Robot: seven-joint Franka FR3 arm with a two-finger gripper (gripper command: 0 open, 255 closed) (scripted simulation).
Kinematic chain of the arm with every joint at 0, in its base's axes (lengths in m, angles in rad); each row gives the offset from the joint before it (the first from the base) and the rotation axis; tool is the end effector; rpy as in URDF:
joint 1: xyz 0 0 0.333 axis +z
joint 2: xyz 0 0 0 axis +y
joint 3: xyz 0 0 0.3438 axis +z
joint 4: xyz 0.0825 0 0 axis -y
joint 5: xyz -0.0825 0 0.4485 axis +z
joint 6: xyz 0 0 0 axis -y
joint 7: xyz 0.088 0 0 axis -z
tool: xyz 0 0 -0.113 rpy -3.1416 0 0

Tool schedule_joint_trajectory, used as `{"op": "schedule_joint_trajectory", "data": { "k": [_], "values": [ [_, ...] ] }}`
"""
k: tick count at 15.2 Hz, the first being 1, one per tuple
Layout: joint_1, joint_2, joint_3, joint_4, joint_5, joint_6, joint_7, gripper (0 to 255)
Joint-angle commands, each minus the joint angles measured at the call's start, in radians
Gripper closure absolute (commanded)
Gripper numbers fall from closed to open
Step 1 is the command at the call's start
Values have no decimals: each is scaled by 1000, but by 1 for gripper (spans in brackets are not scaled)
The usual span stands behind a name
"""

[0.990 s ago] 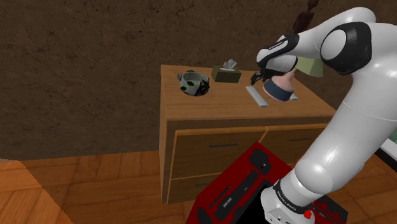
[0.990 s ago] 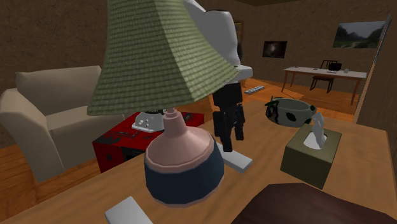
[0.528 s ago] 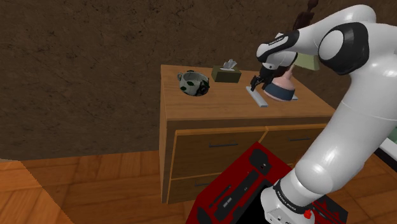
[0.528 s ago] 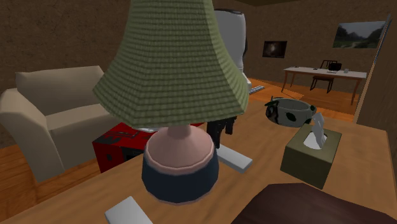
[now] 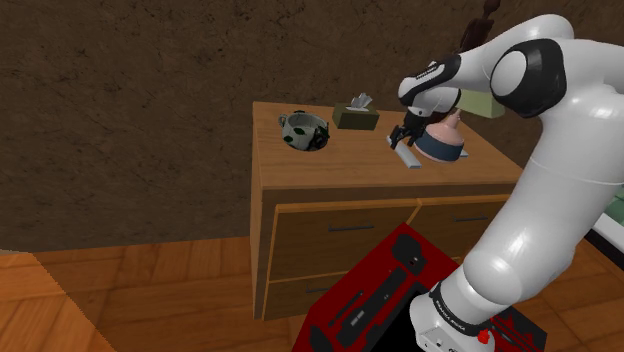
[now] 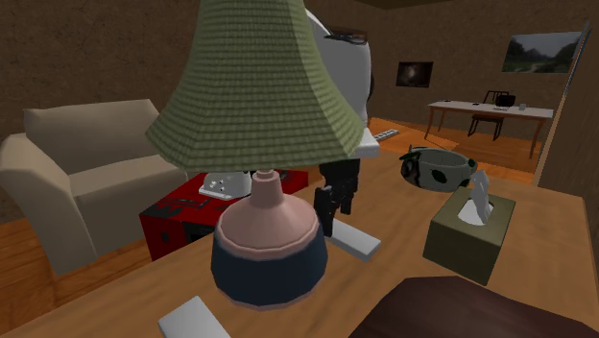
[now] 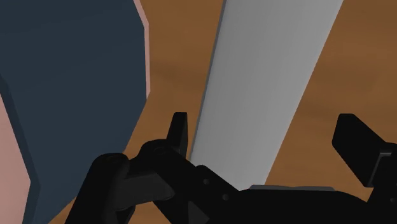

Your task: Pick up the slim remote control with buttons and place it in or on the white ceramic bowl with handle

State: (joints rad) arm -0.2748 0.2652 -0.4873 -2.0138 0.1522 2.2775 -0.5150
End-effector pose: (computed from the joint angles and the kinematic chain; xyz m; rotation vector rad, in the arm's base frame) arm 0.4806 -0.4417 0.3201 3.0749 -0.5085 0.0375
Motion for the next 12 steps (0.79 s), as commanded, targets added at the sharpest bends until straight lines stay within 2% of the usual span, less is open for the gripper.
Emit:
{"op": "schedule_joint_trajectory", "data": {
  "k": [1,5,6,12],
  "values": [
    [-9,11,-7,-7,1,-2,0,0],
    [-11,11,-5,-7,1,-2,1,0],
    [-10,4,-7,-18,-2,2,1,255],
    [-8,0,-7,-21,-4,3,4,255]
  ]
}}
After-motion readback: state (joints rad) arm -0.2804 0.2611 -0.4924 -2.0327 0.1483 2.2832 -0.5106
